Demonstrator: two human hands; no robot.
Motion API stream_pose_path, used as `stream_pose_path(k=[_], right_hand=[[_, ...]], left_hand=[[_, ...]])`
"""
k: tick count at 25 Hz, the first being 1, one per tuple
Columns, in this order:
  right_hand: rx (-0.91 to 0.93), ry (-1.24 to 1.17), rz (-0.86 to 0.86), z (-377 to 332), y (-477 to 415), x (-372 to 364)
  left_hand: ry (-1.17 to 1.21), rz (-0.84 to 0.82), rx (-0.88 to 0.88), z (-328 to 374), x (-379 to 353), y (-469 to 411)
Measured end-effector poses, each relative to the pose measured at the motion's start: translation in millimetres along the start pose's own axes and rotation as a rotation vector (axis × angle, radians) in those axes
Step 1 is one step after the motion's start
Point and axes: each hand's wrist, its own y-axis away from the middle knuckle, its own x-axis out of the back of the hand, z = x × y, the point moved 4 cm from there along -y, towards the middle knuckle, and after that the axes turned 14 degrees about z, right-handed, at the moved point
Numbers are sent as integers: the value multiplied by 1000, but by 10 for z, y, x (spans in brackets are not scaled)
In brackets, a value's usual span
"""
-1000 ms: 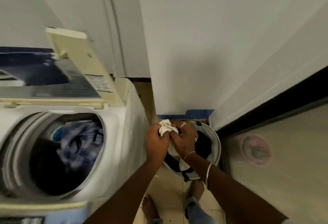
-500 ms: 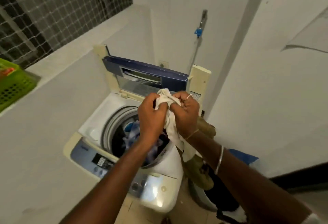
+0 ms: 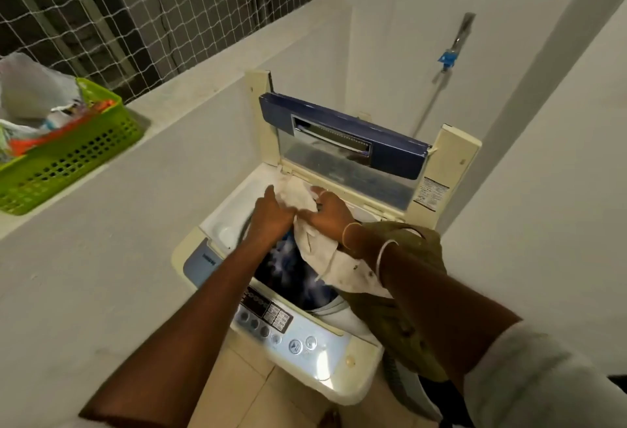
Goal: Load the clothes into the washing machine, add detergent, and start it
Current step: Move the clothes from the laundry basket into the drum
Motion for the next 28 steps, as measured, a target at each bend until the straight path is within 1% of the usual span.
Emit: stream_pose_path(k=[1,2,4,5,7,9,11,14,16,17,20,22,24,26,28], right_hand=[[5,128,-53,219,2,-29],[9,244,-69,402,12,-8],[65,541,-62,702,47,99],[99,701,-93,806,99,165],[119,909,-174,965,251,303],[118,1024,-225,1057,468,464],[86,1119,-252,1167,668,604],[-59,1147,-254,1295,871,775],[-89,1119,-229,1332,869,811],[-87,1104,-225,1324,854,794],[-71,1071,-240,1250,807,679],[-11,1034,-249,1147,746,584],[68,981,-254,965,624,517],[172,963,-240,700,449,437],[250,926,-177,362,256,363]], left_hand=[[-93,-70,-43,-161,-120,15],[-152,-114,-102,-280,-226,53],[-180,-213,-180,-446,-437,181],[-178,-277,-233,-468,-548,267],[-170,-466,-352,-440,-827,486],[-122,-684,-491,-381,-1138,740],[-42,-788,-606,-356,-1419,950],[59,-857,-558,-347,-1608,1092],[131,-906,-499,-277,-1652,1126],[146,-908,-490,-258,-1676,1140],[110,-739,-516,-208,-1673,1107],[47,-674,-447,-305,-1649,1072],[-12,-587,-451,-370,-1588,975],[-18,-458,-427,-346,-1409,785],[20,-311,-314,-246,-1099,560]])
